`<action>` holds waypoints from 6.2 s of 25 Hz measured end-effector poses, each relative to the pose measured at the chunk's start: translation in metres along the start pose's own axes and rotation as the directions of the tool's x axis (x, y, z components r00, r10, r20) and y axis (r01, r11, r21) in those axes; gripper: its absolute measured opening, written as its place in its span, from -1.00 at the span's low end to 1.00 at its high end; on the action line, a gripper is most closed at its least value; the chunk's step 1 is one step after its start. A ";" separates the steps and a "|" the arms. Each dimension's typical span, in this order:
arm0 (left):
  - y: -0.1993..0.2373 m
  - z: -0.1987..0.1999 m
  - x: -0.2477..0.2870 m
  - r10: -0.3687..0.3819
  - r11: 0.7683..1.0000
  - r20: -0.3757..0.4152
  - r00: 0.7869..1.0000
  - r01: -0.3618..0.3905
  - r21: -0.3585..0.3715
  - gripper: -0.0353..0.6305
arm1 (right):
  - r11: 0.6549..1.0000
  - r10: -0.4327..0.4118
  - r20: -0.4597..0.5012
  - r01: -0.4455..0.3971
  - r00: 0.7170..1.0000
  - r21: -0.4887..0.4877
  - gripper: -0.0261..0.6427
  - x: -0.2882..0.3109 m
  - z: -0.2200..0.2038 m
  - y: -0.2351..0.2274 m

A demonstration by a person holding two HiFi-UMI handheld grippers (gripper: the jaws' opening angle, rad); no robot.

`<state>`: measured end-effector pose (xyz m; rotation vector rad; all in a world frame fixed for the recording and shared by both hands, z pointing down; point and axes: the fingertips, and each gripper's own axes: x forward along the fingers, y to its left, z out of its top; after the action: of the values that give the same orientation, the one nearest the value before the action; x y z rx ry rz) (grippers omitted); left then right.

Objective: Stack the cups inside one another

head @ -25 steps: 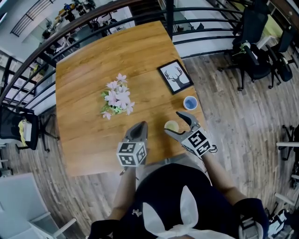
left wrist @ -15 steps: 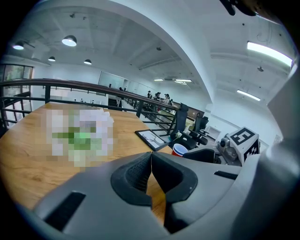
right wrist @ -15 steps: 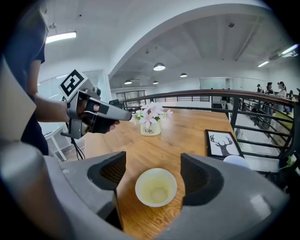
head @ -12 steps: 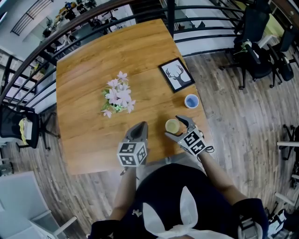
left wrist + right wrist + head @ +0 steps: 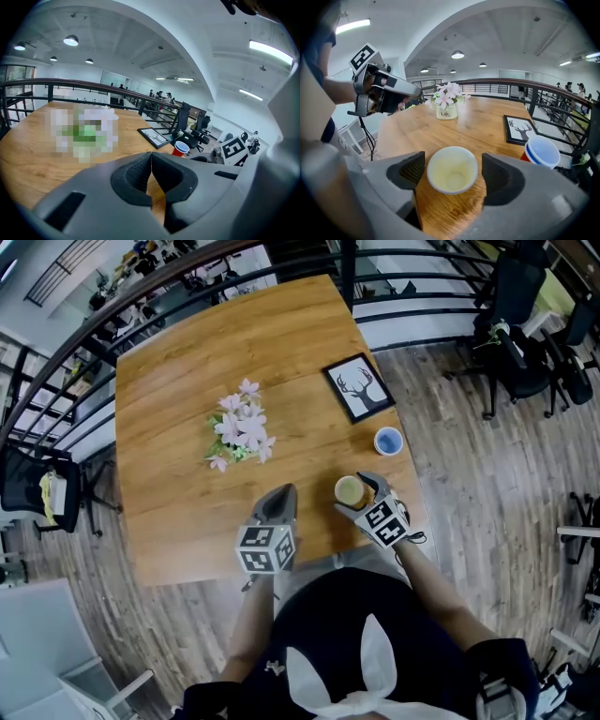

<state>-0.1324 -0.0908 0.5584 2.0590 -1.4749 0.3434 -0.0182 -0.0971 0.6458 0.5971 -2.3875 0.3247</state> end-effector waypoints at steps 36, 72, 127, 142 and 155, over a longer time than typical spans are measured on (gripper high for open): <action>0.000 -0.002 -0.004 -0.004 1.000 0.004 1.000 0.004 -0.006 -0.83 | 0.991 -0.015 0.050 0.022 0.999 -0.133 0.15 -0.026 0.053 -0.009; -0.025 0.008 0.018 -0.082 0.996 -0.009 0.997 0.082 0.035 -0.83 | 0.971 -0.176 0.208 0.204 0.962 -0.124 0.15 -0.119 0.125 -0.076; -0.028 0.034 0.084 -0.175 0.981 -0.063 0.983 0.180 0.074 -0.83 | 0.951 -0.252 0.037 0.240 0.967 0.197 0.16 -0.058 0.033 -0.172; -0.026 0.035 0.079 -0.170 0.982 -0.064 0.983 0.175 0.077 -0.83 | 0.949 -0.263 0.031 0.253 0.964 0.187 0.19 -0.058 0.030 -0.168; -0.030 0.039 0.074 -0.175 0.981 -0.048 0.983 0.179 0.080 -0.83 | 0.946 -0.300 0.132 0.277 0.945 0.166 -0.09 -0.080 0.056 -0.160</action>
<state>-0.0828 -0.1644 0.5566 2.2177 -1.2615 0.3786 0.0857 -0.2299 0.5644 1.0640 -2.3916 0.3344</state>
